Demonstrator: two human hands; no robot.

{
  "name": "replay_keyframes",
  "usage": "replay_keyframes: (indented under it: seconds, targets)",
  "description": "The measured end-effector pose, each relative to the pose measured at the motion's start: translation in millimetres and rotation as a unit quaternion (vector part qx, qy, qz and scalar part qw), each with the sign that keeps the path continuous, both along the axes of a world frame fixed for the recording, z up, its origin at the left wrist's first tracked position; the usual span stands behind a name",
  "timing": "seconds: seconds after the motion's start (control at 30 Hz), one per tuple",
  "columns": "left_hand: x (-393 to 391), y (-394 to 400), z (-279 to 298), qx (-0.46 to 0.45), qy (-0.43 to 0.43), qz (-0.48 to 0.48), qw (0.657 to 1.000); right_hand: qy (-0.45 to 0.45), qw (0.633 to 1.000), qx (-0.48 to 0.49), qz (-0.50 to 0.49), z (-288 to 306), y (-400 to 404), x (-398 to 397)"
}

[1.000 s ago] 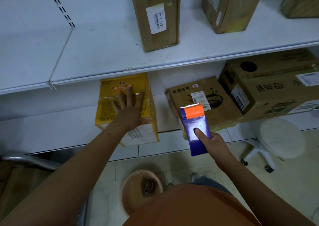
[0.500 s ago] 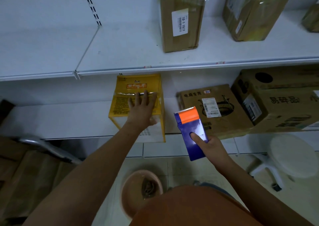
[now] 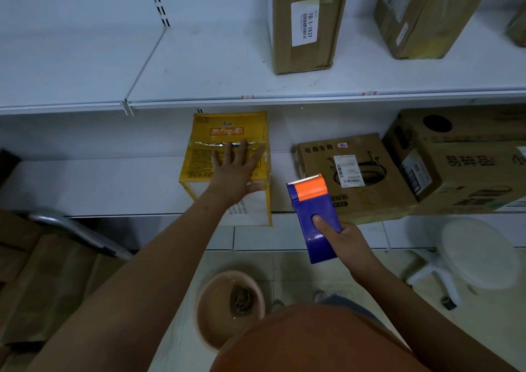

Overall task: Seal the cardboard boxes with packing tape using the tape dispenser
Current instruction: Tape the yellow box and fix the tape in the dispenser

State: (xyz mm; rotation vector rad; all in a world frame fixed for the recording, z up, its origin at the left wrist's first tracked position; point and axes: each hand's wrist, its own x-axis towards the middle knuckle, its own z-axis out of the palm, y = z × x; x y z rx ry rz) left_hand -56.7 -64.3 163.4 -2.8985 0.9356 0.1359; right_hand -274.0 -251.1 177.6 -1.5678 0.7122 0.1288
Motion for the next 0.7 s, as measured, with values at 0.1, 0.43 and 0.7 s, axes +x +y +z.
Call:
replay_keyframes:
  seconds: [0.1, 0.43, 0.7]
  targets:
    - [3, -8, 4, 0.013, 0.0, 0.0, 1.0, 0.009, 1.0, 0.001, -0.006, -3, 1, -3]
    - [-6, 0, 1, 0.001, -0.009, 0.004, 1.0, -0.017, 1.0, 0.003, 0.014, 8, 7, 6]
    - [-9, 18, 6, -0.038, 0.076, -0.063, 0.994, -0.064, 0.998, 0.013, 0.026, 36, 37, 71]
